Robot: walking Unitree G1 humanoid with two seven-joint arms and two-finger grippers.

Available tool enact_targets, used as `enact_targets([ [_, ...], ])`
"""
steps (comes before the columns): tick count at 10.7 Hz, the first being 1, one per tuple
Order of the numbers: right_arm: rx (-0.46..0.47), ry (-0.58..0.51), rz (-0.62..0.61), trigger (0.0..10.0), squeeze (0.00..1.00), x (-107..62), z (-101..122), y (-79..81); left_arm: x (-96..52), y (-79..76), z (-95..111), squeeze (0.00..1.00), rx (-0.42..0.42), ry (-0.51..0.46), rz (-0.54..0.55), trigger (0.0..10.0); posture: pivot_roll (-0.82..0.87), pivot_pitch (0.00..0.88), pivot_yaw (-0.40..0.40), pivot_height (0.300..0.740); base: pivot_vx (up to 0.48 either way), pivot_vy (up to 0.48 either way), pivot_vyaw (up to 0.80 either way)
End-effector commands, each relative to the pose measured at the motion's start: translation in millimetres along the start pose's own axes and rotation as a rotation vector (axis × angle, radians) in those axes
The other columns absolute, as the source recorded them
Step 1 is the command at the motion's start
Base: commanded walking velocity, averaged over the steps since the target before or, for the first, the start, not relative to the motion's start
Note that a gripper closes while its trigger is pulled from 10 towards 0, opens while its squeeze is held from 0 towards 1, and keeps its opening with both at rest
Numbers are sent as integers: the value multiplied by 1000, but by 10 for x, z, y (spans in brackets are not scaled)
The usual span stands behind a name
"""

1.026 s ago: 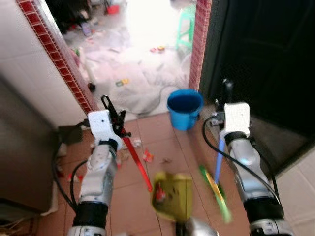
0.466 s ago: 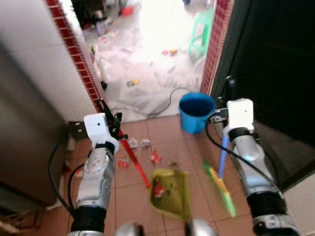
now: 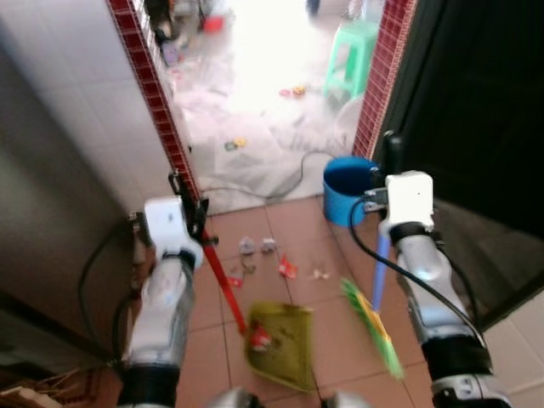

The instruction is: Sweep floor

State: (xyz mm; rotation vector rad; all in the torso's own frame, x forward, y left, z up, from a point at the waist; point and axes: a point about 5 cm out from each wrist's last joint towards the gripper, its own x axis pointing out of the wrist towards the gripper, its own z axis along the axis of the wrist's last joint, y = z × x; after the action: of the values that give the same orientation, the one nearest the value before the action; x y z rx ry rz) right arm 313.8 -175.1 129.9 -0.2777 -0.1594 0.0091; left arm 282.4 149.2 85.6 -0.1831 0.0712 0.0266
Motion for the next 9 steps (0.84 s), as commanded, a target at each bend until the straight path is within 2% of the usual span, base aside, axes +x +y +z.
enact_targets([
  [1,-18,-65,-5,10000,0,10,122,-46,2,-5,140,0,0,-88,5,10000,-110,0,77,740,0,0,0],
  [3,-20,-48,-12,10000,0,-42,62,-95,-63,181,1,0,-94,-34,148,10000,-123,0,76,740,0,0,0],
  [4,-20,-42,-13,10000,0,-32,53,-96,-76,206,-44,0,-98,-24,161,10000,-120,0,64,740,0,0,0],
  [7,-12,-60,59,10000,0,43,119,50,-39,166,-33,0,-79,-36,135,10000,-102,0,23,740,0,0,0],
  [9,-14,-71,57,10000,0,63,145,55,-19,97,-18,0,-101,-43,102,10000,-108,0,41,740,0,0,0],
])
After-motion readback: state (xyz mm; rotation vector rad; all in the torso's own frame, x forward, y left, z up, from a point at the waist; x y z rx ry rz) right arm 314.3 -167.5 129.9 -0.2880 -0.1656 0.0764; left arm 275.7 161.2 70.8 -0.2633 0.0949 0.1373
